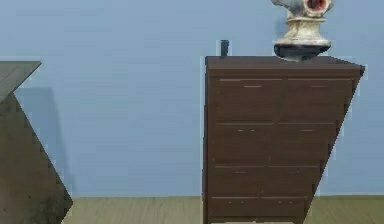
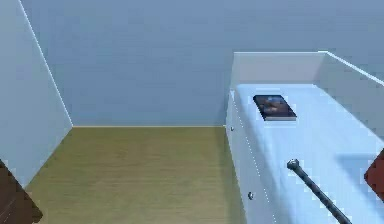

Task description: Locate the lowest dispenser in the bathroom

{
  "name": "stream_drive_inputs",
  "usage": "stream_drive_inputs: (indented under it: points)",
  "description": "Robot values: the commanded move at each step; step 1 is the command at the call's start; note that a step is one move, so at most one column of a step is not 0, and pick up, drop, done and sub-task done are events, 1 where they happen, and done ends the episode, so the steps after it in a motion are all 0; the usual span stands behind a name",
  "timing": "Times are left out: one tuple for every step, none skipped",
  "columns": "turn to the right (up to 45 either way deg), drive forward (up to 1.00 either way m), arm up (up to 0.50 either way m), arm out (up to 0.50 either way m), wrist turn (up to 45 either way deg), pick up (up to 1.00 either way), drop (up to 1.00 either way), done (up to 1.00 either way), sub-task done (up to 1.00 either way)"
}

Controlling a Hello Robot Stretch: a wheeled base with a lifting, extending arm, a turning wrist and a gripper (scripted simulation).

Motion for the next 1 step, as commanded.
stream_drive_inputs:
  points:
    - [-45.0, 0.00, 0.00, 0.00, 0.0, 0.00, 0.00, 0.00, 0.00]
